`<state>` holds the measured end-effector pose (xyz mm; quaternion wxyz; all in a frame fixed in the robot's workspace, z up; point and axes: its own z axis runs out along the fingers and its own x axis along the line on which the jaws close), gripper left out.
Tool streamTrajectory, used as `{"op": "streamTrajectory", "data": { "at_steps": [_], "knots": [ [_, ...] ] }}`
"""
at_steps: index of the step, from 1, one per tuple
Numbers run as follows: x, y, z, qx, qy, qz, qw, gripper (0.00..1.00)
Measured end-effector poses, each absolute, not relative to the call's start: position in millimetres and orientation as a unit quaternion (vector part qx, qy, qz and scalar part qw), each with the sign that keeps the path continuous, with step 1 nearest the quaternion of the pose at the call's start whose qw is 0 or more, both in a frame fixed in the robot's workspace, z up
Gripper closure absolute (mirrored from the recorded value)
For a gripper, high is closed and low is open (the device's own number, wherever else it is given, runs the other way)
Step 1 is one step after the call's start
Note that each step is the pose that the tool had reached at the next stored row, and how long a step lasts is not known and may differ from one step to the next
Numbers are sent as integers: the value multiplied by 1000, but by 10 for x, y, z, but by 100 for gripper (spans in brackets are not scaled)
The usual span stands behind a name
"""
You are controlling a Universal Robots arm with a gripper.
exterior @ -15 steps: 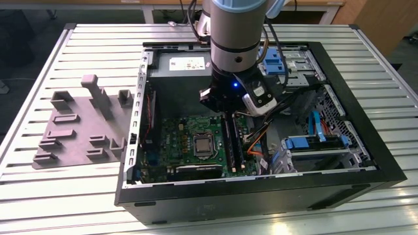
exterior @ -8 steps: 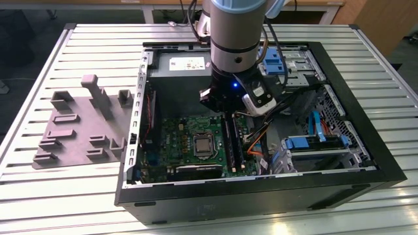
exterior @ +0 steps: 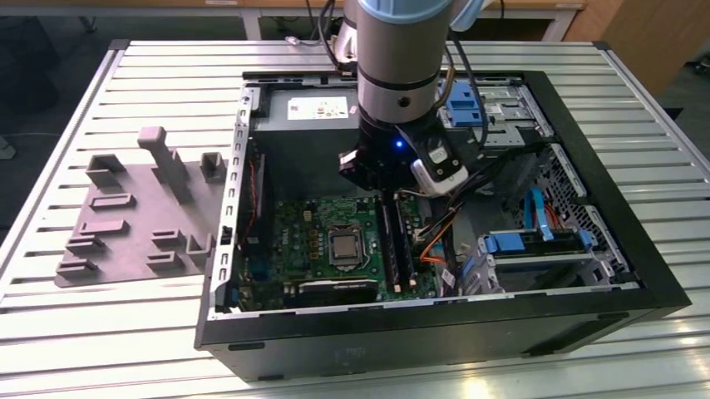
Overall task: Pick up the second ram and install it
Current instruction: 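Press down the second ram until it locks into place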
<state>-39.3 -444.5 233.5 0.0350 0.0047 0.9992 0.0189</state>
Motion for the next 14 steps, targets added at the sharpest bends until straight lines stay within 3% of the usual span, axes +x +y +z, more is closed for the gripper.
{"op": "streamTrajectory", "data": {
  "at_steps": [14],
  "knots": [
    [-393, -4427, 2261, 5, 999, 19, 35, 89]
  ]
}}
